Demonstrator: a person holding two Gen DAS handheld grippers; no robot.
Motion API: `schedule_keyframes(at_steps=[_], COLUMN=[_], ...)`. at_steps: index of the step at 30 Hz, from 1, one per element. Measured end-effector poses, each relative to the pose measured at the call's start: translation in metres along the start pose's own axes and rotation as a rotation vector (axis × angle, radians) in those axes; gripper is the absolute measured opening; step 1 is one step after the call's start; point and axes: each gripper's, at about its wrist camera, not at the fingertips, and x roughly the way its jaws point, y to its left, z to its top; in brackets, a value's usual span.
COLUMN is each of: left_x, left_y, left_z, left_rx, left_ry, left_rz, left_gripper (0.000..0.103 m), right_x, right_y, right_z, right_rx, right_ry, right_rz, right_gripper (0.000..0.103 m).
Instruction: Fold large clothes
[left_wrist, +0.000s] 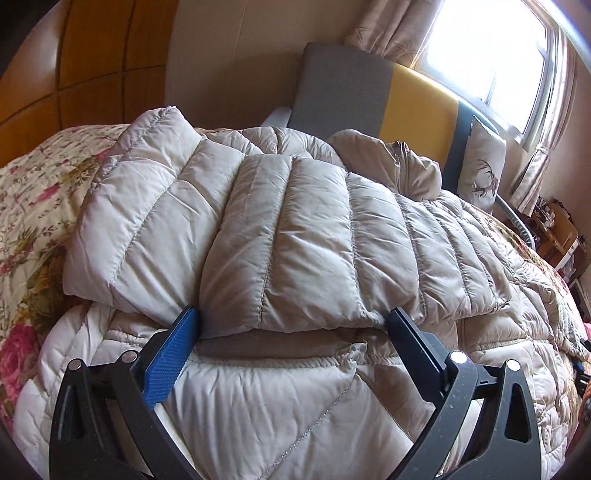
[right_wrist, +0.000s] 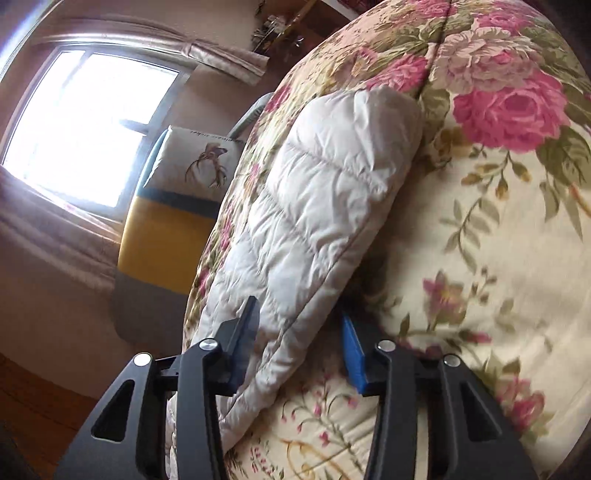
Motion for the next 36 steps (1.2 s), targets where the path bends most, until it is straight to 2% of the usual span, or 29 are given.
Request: schedule_keyframes(at_steps=[2, 6, 9, 12, 19, 23, 27, 29, 30, 31, 32, 33, 35, 36], left_x=[0.000, 0.001, 0.002, 0.001, 0.001, 0.002, 0.002, 0.002, 0.002, 0.002, 0.002, 0.002, 0.002, 0.002], left_y=[0.000, 0.003, 0.005, 0.005, 0.005, 0.006, 0.006, 0.006, 0.006, 0.006, 0.006, 0.007, 0.007, 0.007], left_z=[0.000, 0.000, 0.000, -0.001, -0.001, 0.000, 0.000, -0.001, -0.001, -0.001, 0.000, 0.000, 0.000, 0.000], left_rx=[-0.006, -0.023, -0.029, -0.027, -0.028, -0.029, -0.030, -0.030, -0.030, -0.030, -0.031, -0.031, -0.033, -0.034], left_ry=[0.004, 0.004, 0.005, 0.006, 0.006, 0.007, 0.007, 0.007, 0.008, 0.008, 0.007, 0.008, 0.008, 0.008], left_rz=[-0.001, -0.024, -0.030, -0.027, -0.027, -0.031, -0.031, -0.031, -0.031, -0.031, -0.031, -0.031, -0.034, -0.035], left_gripper=[0.099, 0.099, 0.099, 0.099, 0.099, 0.099, 0.099, 0.099, 0.099, 0.099, 0.099, 0.099, 0.099, 0.099], right_x=[0.004, 0.010, 0.006, 0.000, 0.006, 0.019, 0.029, 0.038, 0.045, 0.050, 0.061, 0.069, 0.074, 0.070], right_y=[0.005, 0.020, 0.049, 0.093, 0.204, 0.254, 0.278, 0.277, 0.272, 0.265, 0.257, 0.249, 0.236, 0.234], right_z=[0.012, 0.025, 0.018, -0.006, -0.097, -0.175, -0.266, -0.310, -0.329, -0.348, -0.364, -0.377, -0.392, -0.392], right_rx=[-0.034, -0.120, -0.212, -0.346, -0.678, -0.919, -1.179, -1.307, -1.363, -1.416, -1.466, -1.510, -1.574, -1.577], right_ry=[0.002, 0.024, 0.006, -0.006, 0.048, 0.140, 0.246, 0.309, 0.343, 0.382, 0.426, 0.463, 0.481, 0.467], right_rz=[-0.026, -0.088, -0.076, -0.007, 0.171, 0.273, 0.354, 0.355, 0.344, 0.325, 0.296, 0.258, 0.206, 0.216], right_gripper=[0.038, 0.015, 0.014, 0.014, 0.014, 0.014, 0.014, 0.018, 0.026, 0.041, 0.051, 0.067, 0.070, 0.075])
